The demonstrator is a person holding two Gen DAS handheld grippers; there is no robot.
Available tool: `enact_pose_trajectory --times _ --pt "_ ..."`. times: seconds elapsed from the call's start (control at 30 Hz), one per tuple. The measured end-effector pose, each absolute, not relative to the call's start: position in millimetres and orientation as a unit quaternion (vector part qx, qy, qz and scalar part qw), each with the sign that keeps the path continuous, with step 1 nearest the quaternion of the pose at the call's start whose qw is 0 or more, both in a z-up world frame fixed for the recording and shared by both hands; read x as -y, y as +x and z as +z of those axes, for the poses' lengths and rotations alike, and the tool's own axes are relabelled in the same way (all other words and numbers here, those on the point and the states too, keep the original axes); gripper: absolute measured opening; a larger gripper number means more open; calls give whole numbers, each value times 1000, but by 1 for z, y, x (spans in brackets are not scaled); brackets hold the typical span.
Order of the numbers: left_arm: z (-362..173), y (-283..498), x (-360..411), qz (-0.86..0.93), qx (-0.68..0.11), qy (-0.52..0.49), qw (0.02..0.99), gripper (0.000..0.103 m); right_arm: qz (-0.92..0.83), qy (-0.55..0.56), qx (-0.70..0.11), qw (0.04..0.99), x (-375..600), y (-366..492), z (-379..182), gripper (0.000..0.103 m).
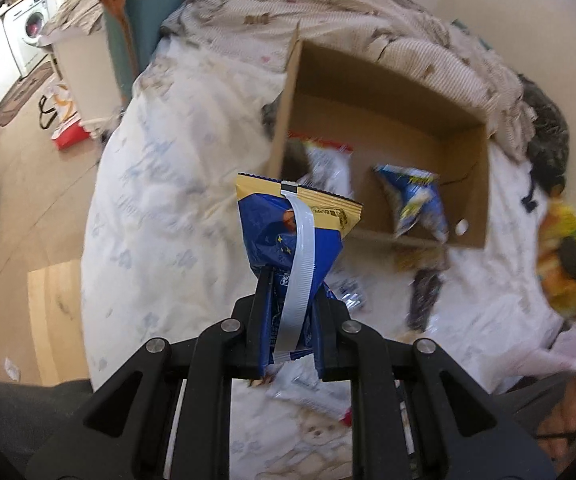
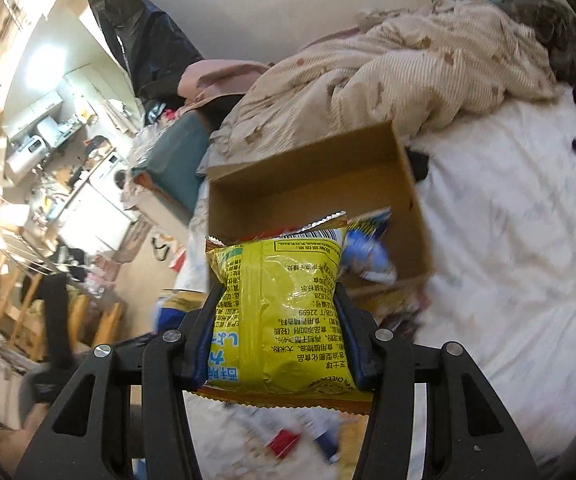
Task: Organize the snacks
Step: 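Lower both bags into the cardboard box and open both grippers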
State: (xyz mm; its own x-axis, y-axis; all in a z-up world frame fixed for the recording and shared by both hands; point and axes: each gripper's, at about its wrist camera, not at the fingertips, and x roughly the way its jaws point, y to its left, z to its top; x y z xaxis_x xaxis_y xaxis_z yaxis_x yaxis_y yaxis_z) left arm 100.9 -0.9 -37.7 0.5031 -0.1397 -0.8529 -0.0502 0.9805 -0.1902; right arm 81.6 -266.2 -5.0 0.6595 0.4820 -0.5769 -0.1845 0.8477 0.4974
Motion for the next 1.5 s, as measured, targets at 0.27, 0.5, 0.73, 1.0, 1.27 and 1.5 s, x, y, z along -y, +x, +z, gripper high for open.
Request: enact_pose_trajectory --times 0.27,0.5,0.73,1.0,1.27,1.5 --pt "-6 141 26 -50 -470 -63 879 14 163 214 -392 880 284 135 -18 53" --pt "-20 185 50 -67 -481 -67 872 14 142 217 -405 877 290 179 -29 53" --pt "-55 205 56 -74 -490 -61 867 14 131 181 -425 877 278 202 -45 53" --pt "-64 213 63 -79 -500 -73 860 14 135 168 -437 873 263 212 -51 53" --pt "-64 217 63 -75 -493 -70 864 14 133 167 -440 872 263 214 -52 55" --pt "-64 217 62 -73 -493 -71 864 15 126 187 -444 867 270 216 -54 57"
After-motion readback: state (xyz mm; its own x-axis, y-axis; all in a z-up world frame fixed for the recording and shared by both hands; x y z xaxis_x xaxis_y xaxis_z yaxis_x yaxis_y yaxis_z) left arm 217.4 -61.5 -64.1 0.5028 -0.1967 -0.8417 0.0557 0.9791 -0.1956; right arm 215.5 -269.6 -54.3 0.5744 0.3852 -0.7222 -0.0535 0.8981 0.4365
